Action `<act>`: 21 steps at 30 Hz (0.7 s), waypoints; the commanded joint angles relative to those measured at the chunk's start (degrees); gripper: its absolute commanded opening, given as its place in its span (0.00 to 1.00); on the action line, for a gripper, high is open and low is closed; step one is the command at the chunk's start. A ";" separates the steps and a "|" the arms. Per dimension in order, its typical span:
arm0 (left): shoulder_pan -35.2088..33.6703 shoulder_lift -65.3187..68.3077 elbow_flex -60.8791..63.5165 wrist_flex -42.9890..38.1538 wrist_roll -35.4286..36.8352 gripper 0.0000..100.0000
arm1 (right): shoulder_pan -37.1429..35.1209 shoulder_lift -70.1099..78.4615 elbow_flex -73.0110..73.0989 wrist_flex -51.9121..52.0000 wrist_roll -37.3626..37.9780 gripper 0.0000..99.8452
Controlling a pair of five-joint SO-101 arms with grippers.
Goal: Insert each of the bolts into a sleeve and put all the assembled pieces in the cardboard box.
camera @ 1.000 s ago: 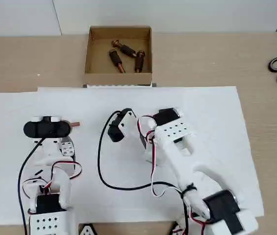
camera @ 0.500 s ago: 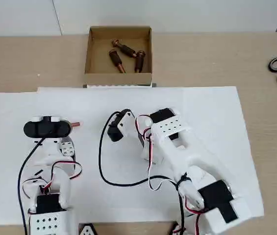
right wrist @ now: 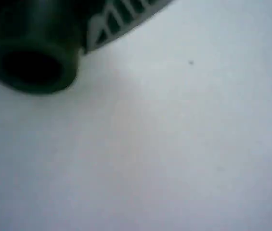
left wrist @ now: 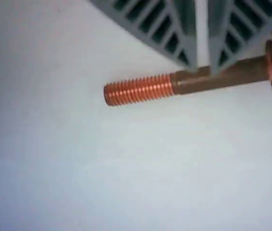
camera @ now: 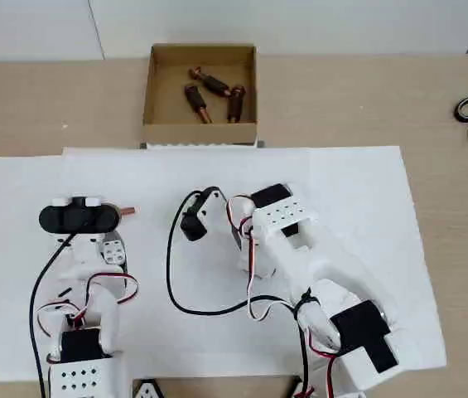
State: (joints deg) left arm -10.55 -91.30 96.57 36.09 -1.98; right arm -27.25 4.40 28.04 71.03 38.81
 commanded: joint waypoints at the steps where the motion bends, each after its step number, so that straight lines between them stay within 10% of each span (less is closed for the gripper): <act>1: -0.09 -0.53 -0.13 -1.32 0.09 0.01 | -0.57 4.62 0.79 -1.54 0.53 0.11; 11: -0.09 -0.53 -0.13 -1.32 0.09 0.01 | -0.48 4.62 0.88 -1.80 0.53 0.17; 21: -0.09 -0.53 -0.13 -1.32 0.09 0.01 | -0.40 4.09 0.18 0.04 0.18 0.01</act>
State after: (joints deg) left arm -10.55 -91.30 96.57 36.09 -1.98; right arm -27.16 5.19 27.96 70.24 38.81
